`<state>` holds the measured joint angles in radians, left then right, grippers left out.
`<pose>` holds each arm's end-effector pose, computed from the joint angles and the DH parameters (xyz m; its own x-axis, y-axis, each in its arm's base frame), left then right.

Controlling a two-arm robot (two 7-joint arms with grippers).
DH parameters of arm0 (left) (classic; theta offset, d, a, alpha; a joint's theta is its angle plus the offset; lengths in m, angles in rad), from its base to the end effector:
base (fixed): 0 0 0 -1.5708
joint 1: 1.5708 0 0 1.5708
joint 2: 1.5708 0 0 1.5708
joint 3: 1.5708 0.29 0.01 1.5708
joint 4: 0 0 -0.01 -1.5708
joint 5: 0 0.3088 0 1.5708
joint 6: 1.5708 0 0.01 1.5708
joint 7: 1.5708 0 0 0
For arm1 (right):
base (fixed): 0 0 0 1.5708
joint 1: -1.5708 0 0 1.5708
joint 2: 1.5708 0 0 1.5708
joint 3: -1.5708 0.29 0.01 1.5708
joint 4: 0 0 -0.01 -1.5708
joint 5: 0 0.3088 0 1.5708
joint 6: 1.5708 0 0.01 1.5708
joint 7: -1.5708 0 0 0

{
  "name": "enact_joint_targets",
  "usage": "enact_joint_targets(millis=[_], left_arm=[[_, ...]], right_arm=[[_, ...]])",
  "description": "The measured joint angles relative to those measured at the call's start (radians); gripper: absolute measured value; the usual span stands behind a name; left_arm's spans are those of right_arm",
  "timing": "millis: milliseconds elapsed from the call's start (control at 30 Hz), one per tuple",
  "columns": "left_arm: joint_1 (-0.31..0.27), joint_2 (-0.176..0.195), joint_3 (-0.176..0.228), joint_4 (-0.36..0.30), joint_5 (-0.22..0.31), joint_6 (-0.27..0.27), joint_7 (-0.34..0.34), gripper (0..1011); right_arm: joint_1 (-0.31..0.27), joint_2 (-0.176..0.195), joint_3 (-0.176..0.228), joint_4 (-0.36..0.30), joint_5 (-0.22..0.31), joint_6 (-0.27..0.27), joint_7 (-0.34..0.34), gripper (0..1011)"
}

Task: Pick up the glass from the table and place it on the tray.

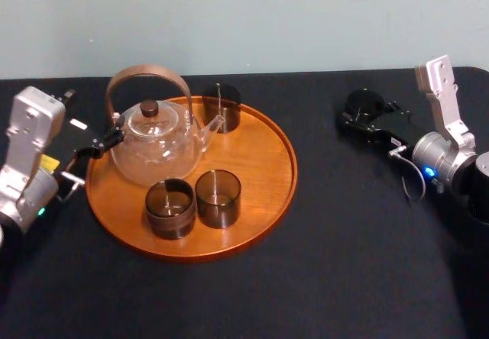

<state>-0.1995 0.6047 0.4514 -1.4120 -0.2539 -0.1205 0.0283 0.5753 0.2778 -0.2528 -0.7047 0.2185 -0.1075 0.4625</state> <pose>0.3581 0.0827 -0.3023 0.2923 0.8803 0.3738 -0.9553 0.2873 0.0703 0.4600 -0.0975 -0.3361 0.4334 -0.8998 0.0498 0.8760 0.4077 -0.2577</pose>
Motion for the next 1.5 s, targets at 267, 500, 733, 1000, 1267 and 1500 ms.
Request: enact_joint_targets(millis=[267, 500, 733, 1000, 1267, 1500], left_arm=[[0.0, 0.0, 0.0, 0.0, 0.0, 0.0, 0.0, 1010], [0.0, 0.0, 0.0, 0.0, 0.0, 0.0, 0.0, 1010], [0.0, 0.0, 0.0, 0.0, 0.0, 0.0, 0.0, 1010], [0.0, 0.0, 0.0, 0.0, 0.0, 0.0, 0.0, 1009], [0.0, 0.0, 0.0, 0.0, 0.0, 0.0, 0.0, 1010], [0.0, 0.0, 0.0, 0.0, 0.0, 0.0, 0.0, 1010]], right_arm=[[0.0, 0.0, 0.0, 0.0, 0.0, 0.0, 0.0, 903], [0.0, 0.0, 0.0, 0.0, 0.0, 0.0, 0.0, 904], [0.0, 0.0, 0.0, 0.0, 0.0, 0.0, 0.0, 903], [0.0, 0.0, 0.0, 0.0, 0.0, 0.0, 0.0, 903], [0.003, -0.001, 0.0, 0.005, 0.0, 0.0, 0.003, 903], [0.003, 0.002, 0.015, 0.004, 0.021, 0.017, 0.036, 904]])
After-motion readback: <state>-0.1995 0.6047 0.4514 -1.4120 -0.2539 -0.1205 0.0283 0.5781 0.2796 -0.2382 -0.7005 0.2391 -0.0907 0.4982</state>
